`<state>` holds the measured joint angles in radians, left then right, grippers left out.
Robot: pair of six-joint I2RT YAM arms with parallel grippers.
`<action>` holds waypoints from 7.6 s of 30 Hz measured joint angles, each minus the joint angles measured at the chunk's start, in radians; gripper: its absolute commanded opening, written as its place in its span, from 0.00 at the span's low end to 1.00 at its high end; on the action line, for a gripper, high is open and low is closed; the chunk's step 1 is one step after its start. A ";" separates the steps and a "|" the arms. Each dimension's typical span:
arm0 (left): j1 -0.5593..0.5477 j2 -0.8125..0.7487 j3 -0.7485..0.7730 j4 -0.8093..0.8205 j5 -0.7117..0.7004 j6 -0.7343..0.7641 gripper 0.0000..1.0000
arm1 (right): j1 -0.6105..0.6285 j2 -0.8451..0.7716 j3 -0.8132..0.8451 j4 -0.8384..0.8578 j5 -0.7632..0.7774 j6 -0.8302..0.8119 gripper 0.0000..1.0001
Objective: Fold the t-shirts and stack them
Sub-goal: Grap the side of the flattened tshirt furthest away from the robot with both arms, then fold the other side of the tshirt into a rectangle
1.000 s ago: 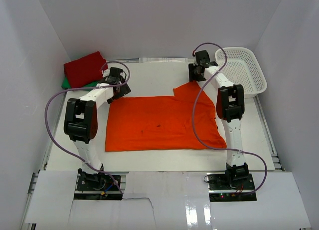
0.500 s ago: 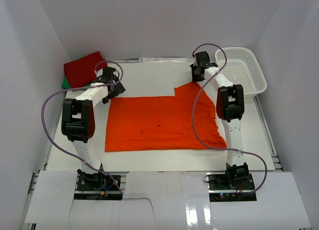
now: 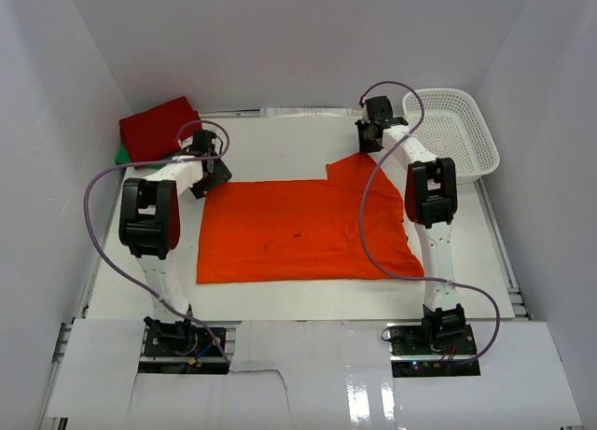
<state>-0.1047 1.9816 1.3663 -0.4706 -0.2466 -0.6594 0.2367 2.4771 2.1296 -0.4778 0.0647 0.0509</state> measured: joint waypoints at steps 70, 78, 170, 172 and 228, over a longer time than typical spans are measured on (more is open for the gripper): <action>-0.028 0.141 0.212 -0.154 -0.134 0.076 0.00 | -0.013 0.033 0.088 -0.018 -0.050 -0.014 0.08; -0.028 0.108 0.180 -0.161 -0.105 0.083 0.00 | -0.020 -0.061 0.032 -0.016 -0.060 -0.029 0.08; -0.056 -0.599 -0.521 -0.075 -0.095 -0.086 0.02 | 0.172 -1.397 -1.321 -0.076 0.196 0.156 0.11; -0.056 -0.605 -0.540 -0.079 -0.070 -0.089 0.37 | 0.172 -1.395 -1.321 -0.104 0.200 0.171 0.22; -0.231 -0.415 -0.328 0.133 0.331 0.094 0.98 | 0.264 -1.041 -1.329 0.267 -0.290 0.246 0.08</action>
<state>-0.3359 1.5661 1.0386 -0.3374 0.0841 -0.5652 0.5011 1.4361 0.8001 -0.2108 -0.2256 0.2974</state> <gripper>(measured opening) 0.978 0.078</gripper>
